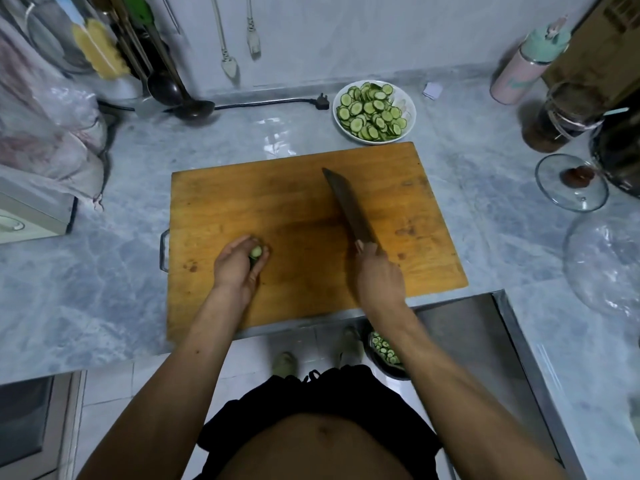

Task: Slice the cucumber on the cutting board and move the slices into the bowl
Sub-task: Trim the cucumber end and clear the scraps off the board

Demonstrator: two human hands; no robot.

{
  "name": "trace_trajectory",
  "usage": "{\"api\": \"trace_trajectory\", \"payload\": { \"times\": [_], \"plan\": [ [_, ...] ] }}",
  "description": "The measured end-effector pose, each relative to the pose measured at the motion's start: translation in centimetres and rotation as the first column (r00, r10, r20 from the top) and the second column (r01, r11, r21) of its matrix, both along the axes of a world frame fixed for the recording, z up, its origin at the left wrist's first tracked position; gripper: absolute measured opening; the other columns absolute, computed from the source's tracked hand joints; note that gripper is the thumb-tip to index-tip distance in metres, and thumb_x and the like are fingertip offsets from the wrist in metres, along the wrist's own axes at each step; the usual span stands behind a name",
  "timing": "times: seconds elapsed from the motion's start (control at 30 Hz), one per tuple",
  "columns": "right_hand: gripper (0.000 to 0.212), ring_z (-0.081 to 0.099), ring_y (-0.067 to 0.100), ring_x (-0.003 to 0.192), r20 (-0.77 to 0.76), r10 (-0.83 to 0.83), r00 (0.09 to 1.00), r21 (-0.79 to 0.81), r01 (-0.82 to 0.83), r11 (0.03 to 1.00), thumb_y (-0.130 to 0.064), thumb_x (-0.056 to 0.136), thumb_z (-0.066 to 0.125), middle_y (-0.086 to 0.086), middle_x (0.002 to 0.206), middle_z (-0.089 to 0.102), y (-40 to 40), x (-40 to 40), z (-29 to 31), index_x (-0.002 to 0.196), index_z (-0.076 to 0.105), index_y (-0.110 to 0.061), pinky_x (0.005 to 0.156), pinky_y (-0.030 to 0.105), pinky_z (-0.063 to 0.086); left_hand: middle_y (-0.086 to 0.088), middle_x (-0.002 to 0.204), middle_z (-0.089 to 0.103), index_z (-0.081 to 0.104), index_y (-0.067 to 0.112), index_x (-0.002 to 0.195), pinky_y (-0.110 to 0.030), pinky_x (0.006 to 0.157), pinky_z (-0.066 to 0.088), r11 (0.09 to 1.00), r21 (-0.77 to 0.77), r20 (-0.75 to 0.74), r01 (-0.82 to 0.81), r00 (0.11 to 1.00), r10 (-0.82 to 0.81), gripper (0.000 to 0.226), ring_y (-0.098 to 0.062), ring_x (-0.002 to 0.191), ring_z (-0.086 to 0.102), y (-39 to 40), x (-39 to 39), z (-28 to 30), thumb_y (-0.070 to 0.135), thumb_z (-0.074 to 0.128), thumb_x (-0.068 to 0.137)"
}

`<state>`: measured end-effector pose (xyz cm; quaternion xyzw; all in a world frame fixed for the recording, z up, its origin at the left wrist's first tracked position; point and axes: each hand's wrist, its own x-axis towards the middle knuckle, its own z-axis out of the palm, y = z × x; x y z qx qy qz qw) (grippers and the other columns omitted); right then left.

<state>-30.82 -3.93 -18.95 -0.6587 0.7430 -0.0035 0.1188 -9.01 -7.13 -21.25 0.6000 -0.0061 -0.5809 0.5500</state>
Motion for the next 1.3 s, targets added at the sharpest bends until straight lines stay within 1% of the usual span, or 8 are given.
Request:
{"api": "trace_trajectory", "payload": {
  "times": [0.27,0.43,0.6,0.7,0.83,1.03,1.13,1.3],
  "plan": [
    [0.026,0.065,0.029,0.090,0.387,0.116,0.915,0.084,-0.160,0.983,-0.028,0.106,0.037,0.010,0.103,0.065,0.8,2.9,1.2,0.123,0.051,-0.013,0.069,0.032,0.049,-0.011,0.097,0.065,0.058,0.005,0.111,-0.032,0.078,0.060,0.999,0.015,-0.012,-0.038,0.999,0.038,0.019,-0.022,0.084,0.068,-0.2,-0.5,0.2,0.000,0.060,0.093],
    [0.039,0.048,0.018,0.048,0.849,-0.207,0.487,0.132,0.184,0.974,-0.039,0.105,0.040,0.001,0.057,0.051,-0.1,-4.2,0.5,0.077,0.049,-0.013,0.046,0.026,0.039,-0.009,0.109,0.063,0.057,0.012,0.115,-0.036,0.088,0.057,0.999,0.009,0.253,-0.036,0.967,0.033,0.025,-0.020,0.092,0.066,-0.1,0.3,-0.4,0.002,0.061,0.092],
    [0.039,0.041,0.019,0.042,0.875,-0.427,0.228,0.365,0.270,0.891,-0.042,0.105,0.041,0.002,0.054,0.046,0.2,-6.6,-2.7,0.082,0.046,-0.010,0.040,0.027,0.037,-0.001,0.116,0.062,0.061,0.013,0.117,-0.017,0.098,0.040,0.982,-0.080,0.869,0.172,0.495,-0.016,0.026,-0.014,0.112,0.055,0.6,0.0,-3.5,0.010,0.062,0.092],
    [0.040,0.041,0.018,0.041,0.863,-0.456,0.217,0.399,0.258,0.880,-0.043,0.104,0.042,0.002,0.053,0.046,0.8,-5.1,-3.8,0.081,0.046,-0.009,0.039,0.026,0.037,-0.008,0.119,0.061,0.058,0.011,0.123,-0.021,0.095,0.041,0.972,-0.072,0.920,0.225,0.392,-0.023,0.031,-0.015,0.109,0.054,0.7,-1.2,-4.6,0.012,0.059,0.092],
    [0.043,0.047,0.012,0.043,0.850,-0.329,0.413,0.298,0.139,0.944,-0.042,0.104,0.039,0.005,0.060,0.051,1.4,-2.3,-4.4,0.075,0.049,-0.012,0.041,0.024,0.041,-0.009,0.121,0.062,0.059,0.009,0.125,-0.028,0.100,0.043,0.946,-0.066,0.931,0.317,0.360,-0.055,0.034,-0.023,0.115,0.056,0.1,-3.4,-4.8,0.017,0.059,0.092],
    [0.051,0.054,0.019,0.053,0.833,-0.185,0.522,0.242,-0.043,0.969,-0.045,0.105,0.036,0.007,0.061,0.053,1.1,0.8,-5.6,0.072,0.052,-0.009,0.052,0.031,0.044,-0.004,0.116,0.066,0.060,0.016,0.123,-0.057,0.103,0.040,0.963,-0.025,0.869,0.267,0.483,-0.111,0.043,-0.028,0.117,0.056,-1.3,-6.5,-4.7,0.045,0.040,0.097],
    [0.048,0.053,0.017,0.048,0.860,-0.212,0.465,0.280,-0.080,0.957,-0.042,0.105,0.037,0.009,0.060,0.053,0.8,0.6,-5.3,0.073,0.052,-0.009,0.047,0.027,0.043,0.013,0.102,0.064,0.061,0.013,0.120,-0.041,0.097,0.048,0.984,-0.112,0.709,0.139,0.705,-0.019,0.032,-0.004,0.095,0.060,-1.6,-7.6,-3.8,0.030,0.040,0.104],
    [0.046,0.049,0.018,0.044,0.898,-0.248,0.363,0.307,-0.113,0.945,-0.038,0.105,0.041,0.005,0.053,0.049,1.0,-0.6,-5.1,0.071,0.050,-0.009,0.043,0.027,0.042,-0.006,0.108,0.068,0.066,-0.001,0.112,-0.021,0.091,0.048,0.980,-0.181,0.467,-0.079,0.870,0.156,0.038,-0.015,0.104,0.063,-1.9,-8.5,-2.3,0.020,0.035,0.106]
  ]
}}
